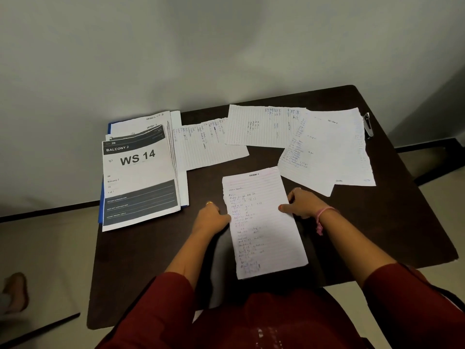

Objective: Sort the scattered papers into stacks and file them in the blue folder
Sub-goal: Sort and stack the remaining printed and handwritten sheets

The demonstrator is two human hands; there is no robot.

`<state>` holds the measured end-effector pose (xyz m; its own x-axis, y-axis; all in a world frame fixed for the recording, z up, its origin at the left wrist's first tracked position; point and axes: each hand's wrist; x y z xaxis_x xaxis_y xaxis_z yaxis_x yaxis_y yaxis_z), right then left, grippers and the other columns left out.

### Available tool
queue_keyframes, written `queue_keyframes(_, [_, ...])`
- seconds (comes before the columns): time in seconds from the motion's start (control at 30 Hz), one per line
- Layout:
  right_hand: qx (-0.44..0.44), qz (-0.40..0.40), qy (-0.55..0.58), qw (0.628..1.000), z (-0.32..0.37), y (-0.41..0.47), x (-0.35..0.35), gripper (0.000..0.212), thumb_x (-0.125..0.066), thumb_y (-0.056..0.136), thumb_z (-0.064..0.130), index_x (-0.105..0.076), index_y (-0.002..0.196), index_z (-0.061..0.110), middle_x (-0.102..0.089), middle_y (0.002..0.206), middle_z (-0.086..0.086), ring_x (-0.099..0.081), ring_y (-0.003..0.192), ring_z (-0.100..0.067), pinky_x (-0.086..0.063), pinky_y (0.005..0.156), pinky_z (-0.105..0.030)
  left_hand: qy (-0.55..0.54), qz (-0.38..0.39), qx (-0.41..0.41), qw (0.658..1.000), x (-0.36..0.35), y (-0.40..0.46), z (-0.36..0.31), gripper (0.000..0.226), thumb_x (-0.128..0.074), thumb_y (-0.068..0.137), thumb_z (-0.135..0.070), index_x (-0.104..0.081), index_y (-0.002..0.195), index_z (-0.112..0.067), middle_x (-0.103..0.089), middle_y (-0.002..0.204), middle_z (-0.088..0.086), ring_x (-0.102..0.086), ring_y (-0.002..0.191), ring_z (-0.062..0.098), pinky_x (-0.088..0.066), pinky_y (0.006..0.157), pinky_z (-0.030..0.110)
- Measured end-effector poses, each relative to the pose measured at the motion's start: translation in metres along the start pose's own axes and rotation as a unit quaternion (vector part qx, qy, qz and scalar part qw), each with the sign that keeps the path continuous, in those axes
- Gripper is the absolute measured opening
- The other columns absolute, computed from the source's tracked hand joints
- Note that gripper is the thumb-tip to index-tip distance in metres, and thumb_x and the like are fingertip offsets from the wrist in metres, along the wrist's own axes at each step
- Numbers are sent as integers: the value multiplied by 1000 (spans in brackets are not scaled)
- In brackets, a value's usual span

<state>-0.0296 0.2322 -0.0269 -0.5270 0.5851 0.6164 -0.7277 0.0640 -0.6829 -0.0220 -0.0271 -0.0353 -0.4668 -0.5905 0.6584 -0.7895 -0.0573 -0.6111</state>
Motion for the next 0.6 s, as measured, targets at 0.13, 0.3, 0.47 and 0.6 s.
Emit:
queue_keyframes(0.13, [45, -89, -91, 991, 16, 10, 26, 40, -65, 86, 34, -53, 114, 9, -62, 109, -8, -58, 100, -25, -46, 84, -33, -29, -60, -53, 996, 4, 10, -3, 45, -65, 85, -27, -48, 123, -7, -52, 122, 10, -55, 105, 22, -48, 89, 34])
queue_keyframes(0.3, [156, -114, -48, 980, 37, 38, 44, 40, -65, 87, 16, -56, 125, 11, -55, 129, -7, -54, 114, -23, -37, 91, -25, -32, -84, -118, 989, 10, 21, -20, 50, -60, 88, -17, -43, 135, -10, -42, 137, 9, -49, 120, 24, -43, 101, 36])
queue_keyframes(0.47, [164, -67, -130, 976, 45, 63, 49, 49, -69, 85, 18, -54, 131, 12, -54, 132, -6, -52, 118, -23, -39, 99, -29, 47, -77, -161, 983, 19, 33, -39, 62, -55, 90, -16, -30, 146, -12, -34, 150, 8, -33, 136, 28, -33, 110, 47])
queue_keyframes(0.6, [164, -68, -124, 976, 45, 72, 48, 48, -74, 80, 16, -59, 125, 14, -60, 121, -6, -57, 107, -21, -45, 95, -29, 125, -57, -172, 975, 19, 42, -49, 62, -50, 94, -22, -24, 150, -14, -30, 153, 7, -30, 138, 27, -31, 109, 46])
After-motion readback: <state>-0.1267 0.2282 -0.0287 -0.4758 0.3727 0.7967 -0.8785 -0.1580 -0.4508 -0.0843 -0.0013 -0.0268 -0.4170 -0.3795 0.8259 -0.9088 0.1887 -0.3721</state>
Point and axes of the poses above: each hand's wrist, its own y-axis towards the middle knuckle, its own x-axis out of the back of the hand, z = x × y
